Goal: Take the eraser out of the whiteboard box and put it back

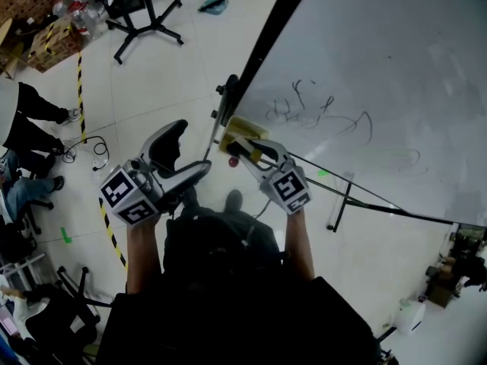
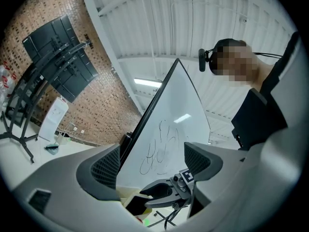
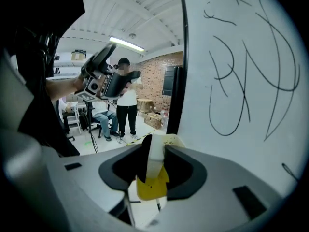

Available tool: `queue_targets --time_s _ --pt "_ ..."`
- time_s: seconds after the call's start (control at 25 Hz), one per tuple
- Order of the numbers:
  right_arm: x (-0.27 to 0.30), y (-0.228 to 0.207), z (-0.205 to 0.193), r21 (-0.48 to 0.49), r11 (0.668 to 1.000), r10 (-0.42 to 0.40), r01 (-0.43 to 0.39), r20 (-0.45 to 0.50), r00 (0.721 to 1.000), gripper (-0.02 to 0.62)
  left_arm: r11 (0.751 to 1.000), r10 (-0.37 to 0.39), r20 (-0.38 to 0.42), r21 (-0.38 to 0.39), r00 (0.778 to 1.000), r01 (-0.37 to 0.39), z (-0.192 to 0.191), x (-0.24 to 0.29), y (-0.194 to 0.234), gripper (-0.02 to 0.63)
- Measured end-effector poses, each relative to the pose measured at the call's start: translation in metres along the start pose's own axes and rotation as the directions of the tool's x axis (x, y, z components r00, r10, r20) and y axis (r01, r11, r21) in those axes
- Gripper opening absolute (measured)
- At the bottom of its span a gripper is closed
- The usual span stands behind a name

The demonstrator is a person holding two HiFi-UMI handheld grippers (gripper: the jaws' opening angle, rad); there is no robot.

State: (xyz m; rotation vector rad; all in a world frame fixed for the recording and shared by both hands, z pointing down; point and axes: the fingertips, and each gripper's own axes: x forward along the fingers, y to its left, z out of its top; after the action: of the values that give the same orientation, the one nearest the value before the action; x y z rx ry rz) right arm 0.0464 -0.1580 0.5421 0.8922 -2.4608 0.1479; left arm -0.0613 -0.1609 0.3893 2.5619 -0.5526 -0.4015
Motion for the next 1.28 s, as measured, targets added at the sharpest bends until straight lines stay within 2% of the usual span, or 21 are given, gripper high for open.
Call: queue_targets --time_s 0.12,0.28,0.4,0.56,0.68,0.88,1.12,1.28 --pt "-0.01 -0.002 0.017 0.028 1.0 0.01 -0.011 0.054 0.998 0.166 1.0 -0.009 -0.003 0.007 1.0 0.009 0.002 0.002 -0.004 0.414" --pt "-0.03 -0.009 0.048 0.091 0.995 0.009 -0.025 0.173 0.985 0.166 1.0 -0.023 -0.005 0.021 1.0 0.023 0.005 0.005 -0.011 0.414" --pt "-0.051 -0.016 0.074 0.132 0.991 -0.001 -0.036 0.271 0.963 0.166 0.999 -0.03 -0.003 0.031 1.0 0.03 0.008 0.006 -0.015 0.414" --pt "-0.078 -0.02 0.101 0.14 0.989 -0.003 -0.054 0.381 0.924 0.164 0.998 -0.035 0.003 0.043 0.999 0.035 0.012 0.007 -0.021 0.414" --pt "-0.099 -0.023 0.121 0.17 0.983 -0.021 -0.068 0.471 0.882 0.164 0.998 -0.037 0.005 0.051 0.999 0.037 0.016 0.008 -0.024 0.414" --pt "-0.133 -0.03 0.151 0.211 0.971 -0.045 -0.112 0.621 0.782 0.164 0.997 -0.04 0.016 0.068 0.999 0.039 0.023 0.009 -0.03 0.414" --pt "-0.159 -0.034 0.175 0.205 0.97 -0.056 -0.128 0.709 0.703 0.164 0.996 -0.041 0.022 0.08 0.999 0.039 0.029 0.012 -0.035 0.414" --pt "-0.174 -0.037 0.187 0.205 0.967 -0.062 -0.153 0.767 0.639 0.164 0.995 -0.045 0.034 0.086 0.998 0.042 0.034 0.015 -0.038 0.414"
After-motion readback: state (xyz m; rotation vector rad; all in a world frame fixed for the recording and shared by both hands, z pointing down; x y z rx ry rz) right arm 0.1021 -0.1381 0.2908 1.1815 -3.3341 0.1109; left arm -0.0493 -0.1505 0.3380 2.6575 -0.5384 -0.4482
